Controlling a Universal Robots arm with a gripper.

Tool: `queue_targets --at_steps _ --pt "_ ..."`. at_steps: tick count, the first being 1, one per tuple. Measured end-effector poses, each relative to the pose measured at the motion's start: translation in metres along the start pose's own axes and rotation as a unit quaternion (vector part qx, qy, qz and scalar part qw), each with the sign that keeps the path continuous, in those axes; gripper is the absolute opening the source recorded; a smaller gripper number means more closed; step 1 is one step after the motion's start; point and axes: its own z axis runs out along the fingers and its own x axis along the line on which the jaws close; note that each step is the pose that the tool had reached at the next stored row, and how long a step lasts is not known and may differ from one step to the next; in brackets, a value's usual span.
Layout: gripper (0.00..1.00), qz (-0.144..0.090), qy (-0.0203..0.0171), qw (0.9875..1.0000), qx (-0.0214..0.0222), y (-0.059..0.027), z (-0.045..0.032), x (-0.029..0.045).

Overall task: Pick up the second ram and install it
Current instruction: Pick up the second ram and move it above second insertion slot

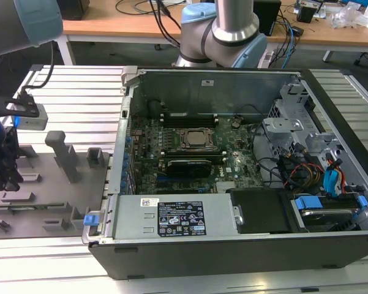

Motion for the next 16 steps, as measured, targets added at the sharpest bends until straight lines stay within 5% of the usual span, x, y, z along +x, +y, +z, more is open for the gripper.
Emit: queue_targets --at_steps 16 --pt "0.24 0.000 0.0000 1.0000 0.0000 -0.0010 0.0195 0.0117"
